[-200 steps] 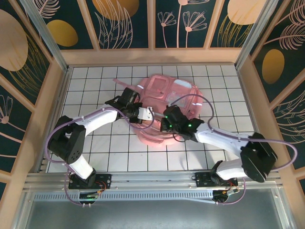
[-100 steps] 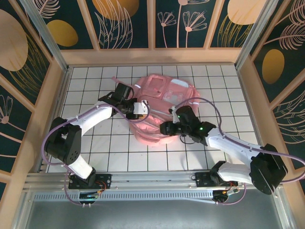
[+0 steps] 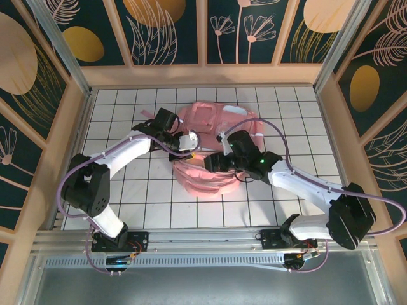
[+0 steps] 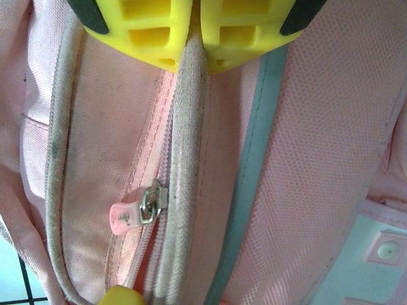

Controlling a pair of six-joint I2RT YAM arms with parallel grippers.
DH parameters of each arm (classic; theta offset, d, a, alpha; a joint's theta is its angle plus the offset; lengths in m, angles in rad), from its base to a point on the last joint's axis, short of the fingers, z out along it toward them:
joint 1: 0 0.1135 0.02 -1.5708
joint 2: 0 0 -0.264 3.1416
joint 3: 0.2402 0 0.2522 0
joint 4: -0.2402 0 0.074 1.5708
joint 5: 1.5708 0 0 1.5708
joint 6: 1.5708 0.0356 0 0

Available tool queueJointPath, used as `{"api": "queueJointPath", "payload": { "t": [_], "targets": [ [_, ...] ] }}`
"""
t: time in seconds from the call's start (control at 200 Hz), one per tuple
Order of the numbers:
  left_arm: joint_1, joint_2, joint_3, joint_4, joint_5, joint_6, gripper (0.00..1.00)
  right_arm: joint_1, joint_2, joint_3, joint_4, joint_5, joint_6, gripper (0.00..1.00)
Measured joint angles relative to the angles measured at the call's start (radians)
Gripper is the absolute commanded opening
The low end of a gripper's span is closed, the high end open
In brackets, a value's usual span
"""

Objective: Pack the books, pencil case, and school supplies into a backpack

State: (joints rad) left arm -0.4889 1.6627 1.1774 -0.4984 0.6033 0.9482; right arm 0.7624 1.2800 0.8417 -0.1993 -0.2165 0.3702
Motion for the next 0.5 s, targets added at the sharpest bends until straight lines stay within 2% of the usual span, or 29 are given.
{"api": "queueJointPath", "payload": {
  "t": [0.085, 0.18, 0.25, 0.32, 0.44, 0.5],
  "targets": [
    [0.008, 0.000, 0.000, 0.001, 0.024, -0.021, 0.00, -0.007, 0.016, 0.000, -0.003, -0.015, 0.005, 0.44],
    [0.011, 0.000, 0.000, 0.003, 0.042, -0.043, 0.00, 0.000, 0.044, 0.000, -0.001, -0.012, 0.002, 0.57],
    [0.011, 0.000, 0.000, 0.006, 0.047, -0.050, 0.00, 0.013, 0.054, 0.000, 0.002, 0.009, 0.008, 0.57],
    [0.011, 0.000, 0.000, 0.006, 0.050, -0.056, 0.00, 0.016, 0.059, 0.001, 0.005, 0.028, 0.016, 0.43],
    [0.012, -0.005, -0.002, 0.005, 0.053, -0.064, 0.00, 0.006, 0.084, 0.001, 0.014, 0.029, 0.023, 0.25],
    [0.014, -0.009, -0.009, 0.004, 0.053, -0.068, 0.00, 0.002, 0.100, 0.001, 0.023, 0.013, 0.029, 0.24]
  ]
}}
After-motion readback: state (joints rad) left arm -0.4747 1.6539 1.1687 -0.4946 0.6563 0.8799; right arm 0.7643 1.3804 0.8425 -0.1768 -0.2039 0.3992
